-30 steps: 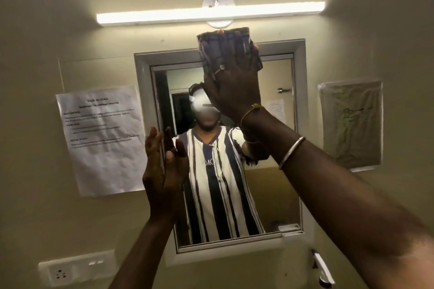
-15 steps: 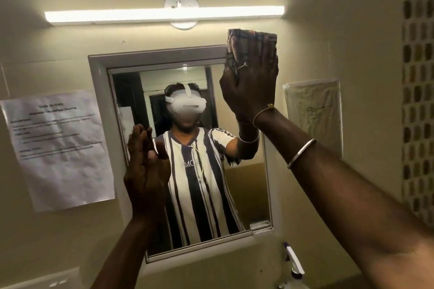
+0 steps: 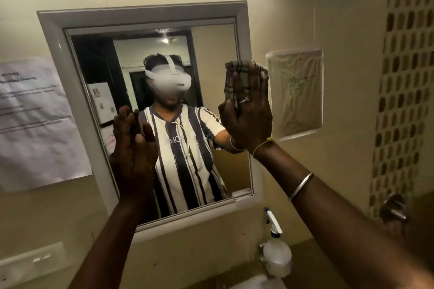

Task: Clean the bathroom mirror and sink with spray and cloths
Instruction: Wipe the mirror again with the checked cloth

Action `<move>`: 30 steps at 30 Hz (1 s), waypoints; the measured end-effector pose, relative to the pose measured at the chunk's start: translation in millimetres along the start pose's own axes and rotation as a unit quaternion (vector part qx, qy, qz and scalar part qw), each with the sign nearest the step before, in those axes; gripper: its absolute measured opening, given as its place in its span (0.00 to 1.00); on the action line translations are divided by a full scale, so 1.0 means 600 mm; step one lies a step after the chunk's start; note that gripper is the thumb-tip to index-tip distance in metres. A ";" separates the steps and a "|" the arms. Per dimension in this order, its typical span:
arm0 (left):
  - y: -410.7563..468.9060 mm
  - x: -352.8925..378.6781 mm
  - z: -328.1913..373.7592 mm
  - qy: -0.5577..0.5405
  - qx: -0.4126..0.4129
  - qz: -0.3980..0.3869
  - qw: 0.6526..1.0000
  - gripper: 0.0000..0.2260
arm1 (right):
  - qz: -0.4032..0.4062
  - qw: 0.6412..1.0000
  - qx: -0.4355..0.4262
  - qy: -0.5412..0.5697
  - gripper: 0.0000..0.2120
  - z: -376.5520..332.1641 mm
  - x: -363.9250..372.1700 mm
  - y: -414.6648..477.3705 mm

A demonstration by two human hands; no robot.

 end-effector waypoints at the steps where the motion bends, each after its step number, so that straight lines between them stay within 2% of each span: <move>1: -0.004 0.001 -0.005 -0.003 -0.001 -0.004 1.000 0.21 | -0.009 1.000 0.002 0.003 0.30 0.004 0.001 -0.022; 5: -0.017 0.002 -0.019 -0.022 -0.004 -0.019 1.000 0.20 | -0.047 0.999 0.007 0.008 0.30 0.017 0.000 -0.105; 10: -0.041 0.002 -0.021 0.008 -0.017 -0.010 1.000 0.20 | -0.084 0.996 0.022 0.021 0.31 0.029 -0.007 -0.200; 15: -0.065 0.001 -0.043 0.011 -0.034 -0.028 0.999 0.21 | -0.110 0.990 0.059 0.065 0.27 0.045 -0.020 -0.297; 22: -0.090 0.009 -0.015 0.045 -0.019 -0.047 0.998 0.21 | -0.156 0.975 0.112 0.107 0.28 0.050 -0.026 -0.420; 26: -0.100 0.000 -0.030 0.034 -0.026 -0.049 0.998 0.21 | -0.171 0.942 0.248 0.151 0.35 0.035 -0.020 -0.472; 30: -0.113 -0.008 -0.038 0.034 -0.038 -0.054 0.997 0.21 | -0.150 0.891 0.388 0.180 0.31 -0.002 0.000 -0.513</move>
Point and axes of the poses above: each hand's wrist, its own y-axis towards the middle knuckle, its own x-axis out of the palm, z = x × y, the point moved 7 cm from there along y, towards the middle knuckle, and after that the axes turned 7 degrees about -y, right-handed, at the moved point
